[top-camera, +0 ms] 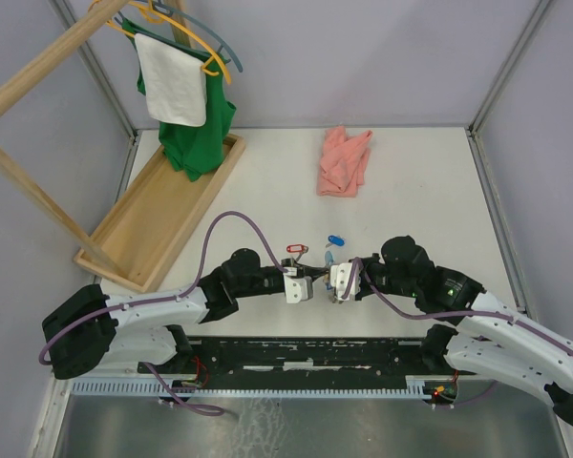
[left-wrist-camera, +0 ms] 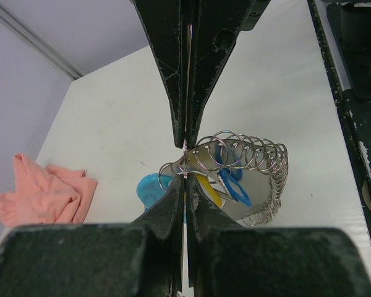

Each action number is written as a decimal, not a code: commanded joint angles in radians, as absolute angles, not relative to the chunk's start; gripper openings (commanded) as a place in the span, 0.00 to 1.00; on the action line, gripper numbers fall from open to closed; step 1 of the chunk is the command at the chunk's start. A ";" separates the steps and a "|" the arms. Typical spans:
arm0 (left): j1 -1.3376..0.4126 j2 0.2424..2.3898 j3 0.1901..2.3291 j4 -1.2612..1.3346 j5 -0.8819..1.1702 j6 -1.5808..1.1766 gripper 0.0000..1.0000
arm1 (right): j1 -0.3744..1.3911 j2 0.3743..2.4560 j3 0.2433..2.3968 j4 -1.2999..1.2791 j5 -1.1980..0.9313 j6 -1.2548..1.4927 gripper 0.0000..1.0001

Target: Put the keys on the keyring

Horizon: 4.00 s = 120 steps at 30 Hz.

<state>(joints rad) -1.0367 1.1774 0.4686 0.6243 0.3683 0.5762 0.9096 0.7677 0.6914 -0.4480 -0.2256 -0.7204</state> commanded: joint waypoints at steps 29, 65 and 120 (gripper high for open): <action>-1.047 1.215 0.537 0.671 0.425 0.557 0.03 | 0.913 0.772 0.718 -0.362 -0.280 -0.687 0.01; -0.995 1.266 0.719 0.393 0.586 0.293 0.03 | 0.945 0.721 0.704 -0.367 -0.299 -0.744 0.01; -0.846 0.916 0.318 0.753 0.546 0.221 0.34 | 0.940 0.635 0.453 0.136 -0.240 -0.432 0.01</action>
<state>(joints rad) -0.8486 0.9211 0.2771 0.7601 0.5423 0.0803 0.9386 0.6392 0.4210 0.0669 -0.2348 -0.4236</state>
